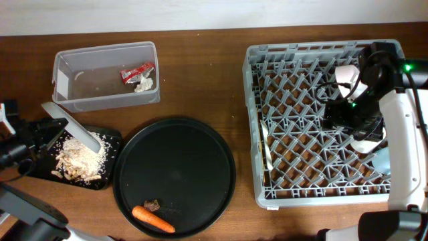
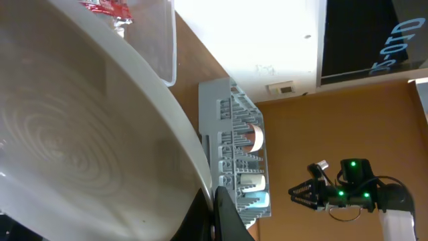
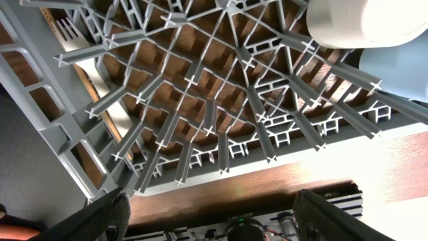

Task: Sort waste into correct bins and load items into the dishwasher rack
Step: 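Carry the white plate to the rack and stand it upright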

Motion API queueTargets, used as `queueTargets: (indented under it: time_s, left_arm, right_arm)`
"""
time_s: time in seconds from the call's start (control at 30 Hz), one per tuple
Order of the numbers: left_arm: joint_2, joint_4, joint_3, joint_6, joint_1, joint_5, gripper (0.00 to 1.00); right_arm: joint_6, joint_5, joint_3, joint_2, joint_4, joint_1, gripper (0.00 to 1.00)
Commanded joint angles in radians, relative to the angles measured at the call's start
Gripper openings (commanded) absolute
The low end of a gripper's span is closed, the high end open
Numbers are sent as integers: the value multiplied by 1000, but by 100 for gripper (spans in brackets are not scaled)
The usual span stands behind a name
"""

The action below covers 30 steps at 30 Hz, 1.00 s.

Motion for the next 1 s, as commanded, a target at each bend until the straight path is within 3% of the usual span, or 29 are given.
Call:
queueTargets:
  time_s: [0.0,0.13,0.27,0.47,0.53,0.63,0.77,0.97]
  left_arm:
    - [3,-27,6,35,-2,27,0]
    - [0,-40,6,35,-18,14,0]
    - [-61,-36,6,40,-139,0,0]
    - [-156,37,6,34,-489,-24,0]
    - [-157,106,6,-21,-623,-16,0]
    - [-157,295,6,-220,-792,-29,0]
    - [-157,688,6,-626,-1043,-127,0]
    - [-143,1340,6,-925,-1384,-243,0]
  right_arm:
    - [-7,-8,-5,1,-1,-3,81]
    - [-7,-2,-5,1,-4,-3,81]
    - [69,147,-5,1,-26,-22,81]
    - [112,149,-5,1,-24,-172,80]
    - [114,107,-5,1,-29,-228,80]
    - [110,89,-5,1,-29,-248,81]
    - [110,88,-5,1,-28,-239,81]
    - [110,89,-5,1,-28,-238,81]
